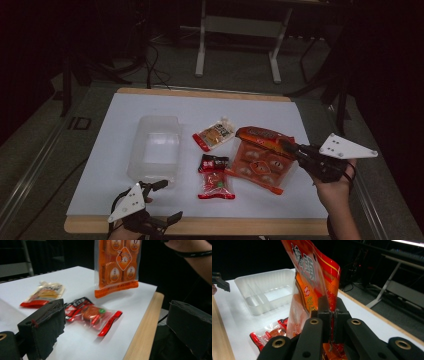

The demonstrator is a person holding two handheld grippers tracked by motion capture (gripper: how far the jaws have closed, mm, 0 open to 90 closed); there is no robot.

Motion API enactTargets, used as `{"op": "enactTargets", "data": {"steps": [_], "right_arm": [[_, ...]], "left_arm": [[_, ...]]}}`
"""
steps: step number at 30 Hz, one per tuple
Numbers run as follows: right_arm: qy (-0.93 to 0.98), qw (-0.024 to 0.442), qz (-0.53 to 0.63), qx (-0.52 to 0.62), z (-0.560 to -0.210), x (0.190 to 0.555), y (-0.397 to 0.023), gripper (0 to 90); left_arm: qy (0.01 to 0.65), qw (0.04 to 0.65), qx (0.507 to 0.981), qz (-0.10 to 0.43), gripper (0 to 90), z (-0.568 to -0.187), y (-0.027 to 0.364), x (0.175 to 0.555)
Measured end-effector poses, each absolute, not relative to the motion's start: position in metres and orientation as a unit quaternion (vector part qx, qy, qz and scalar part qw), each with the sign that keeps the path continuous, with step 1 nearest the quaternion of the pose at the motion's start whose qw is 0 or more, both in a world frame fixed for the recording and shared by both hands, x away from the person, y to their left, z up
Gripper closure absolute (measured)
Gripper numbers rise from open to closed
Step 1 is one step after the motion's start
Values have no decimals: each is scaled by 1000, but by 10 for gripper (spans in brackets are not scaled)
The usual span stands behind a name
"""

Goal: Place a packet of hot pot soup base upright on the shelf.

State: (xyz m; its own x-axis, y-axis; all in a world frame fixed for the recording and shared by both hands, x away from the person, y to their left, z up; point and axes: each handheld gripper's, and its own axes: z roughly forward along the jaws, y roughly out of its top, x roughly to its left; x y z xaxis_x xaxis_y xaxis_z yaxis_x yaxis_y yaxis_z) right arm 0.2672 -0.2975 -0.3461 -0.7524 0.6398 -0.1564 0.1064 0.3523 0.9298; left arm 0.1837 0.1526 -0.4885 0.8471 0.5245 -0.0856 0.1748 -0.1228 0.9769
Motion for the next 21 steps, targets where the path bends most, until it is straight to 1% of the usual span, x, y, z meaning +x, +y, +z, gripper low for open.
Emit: {"op": "enactTargets", "data": {"steps": [5, 7, 10, 15, 17, 18, 21], "right_arm": [[784, 256, 521, 221, -336, 261, -290, 878], [786, 255, 522, 211, -331, 258, -285, 878], [786, 248, 529, 204, -326, 255, -281, 878], [787, 239, 537, 190, -321, 250, -274, 877], [787, 239, 538, 185, -320, 248, -272, 877], [788, 237, 539, 178, -318, 245, -267, 877], [789, 229, 545, 168, -317, 242, -262, 877]], "left_arm": [[235, 632, 728, 124, 27, -476, 149, 187], [228, 635, 730, 112, 27, -466, 146, 192], [217, 627, 739, 116, 27, -452, 140, 199], [217, 627, 740, 111, 28, -439, 130, 215], [217, 627, 740, 111, 28, -439, 130, 215], [207, 616, 750, 119, 28, -430, 121, 225], [203, 612, 754, 124, 28, -424, 115, 231]]}}
